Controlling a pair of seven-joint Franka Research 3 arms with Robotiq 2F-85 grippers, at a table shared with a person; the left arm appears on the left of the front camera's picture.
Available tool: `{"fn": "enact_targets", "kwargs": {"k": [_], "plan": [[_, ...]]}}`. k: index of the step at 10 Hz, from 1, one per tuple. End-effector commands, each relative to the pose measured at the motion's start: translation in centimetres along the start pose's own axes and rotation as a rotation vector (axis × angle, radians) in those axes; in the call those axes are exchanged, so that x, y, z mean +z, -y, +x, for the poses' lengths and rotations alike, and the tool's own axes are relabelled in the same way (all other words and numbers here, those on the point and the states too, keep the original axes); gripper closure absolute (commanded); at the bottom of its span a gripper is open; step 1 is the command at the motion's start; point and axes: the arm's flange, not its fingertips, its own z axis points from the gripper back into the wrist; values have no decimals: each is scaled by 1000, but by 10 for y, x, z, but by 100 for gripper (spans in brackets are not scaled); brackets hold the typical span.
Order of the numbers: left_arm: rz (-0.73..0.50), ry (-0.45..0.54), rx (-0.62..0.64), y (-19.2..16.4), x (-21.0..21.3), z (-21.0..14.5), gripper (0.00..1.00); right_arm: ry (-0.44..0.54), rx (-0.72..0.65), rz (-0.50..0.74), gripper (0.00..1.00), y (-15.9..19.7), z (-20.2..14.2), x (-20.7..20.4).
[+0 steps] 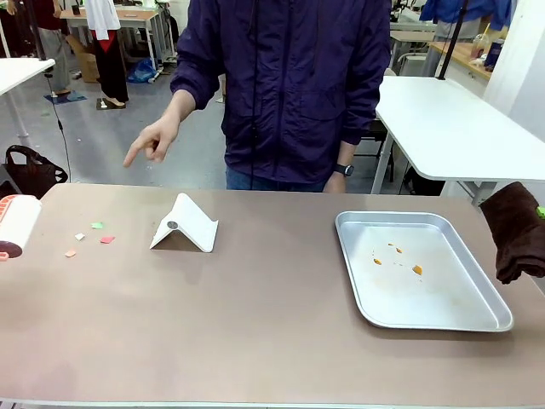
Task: Clean the surface of the table.
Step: If a person points to the right, clean the right side of the table with your right hand, and if they point to the left, clean the left side with your left hand.
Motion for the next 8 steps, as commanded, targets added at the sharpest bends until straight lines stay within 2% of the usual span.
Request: {"fn": "enact_targets", "kwargs": {"k": [1,7,8], "plan": [[2,-5,0,3,0,-2,100,0,5,-7,100,-6,-1,-1],[2,-5,0,3,0,-2,100,0,5,-7,100,-6,-1,-1],[0,0,0,0,0,0,78,0,5,-7,100,-6,-1,-1]]}}
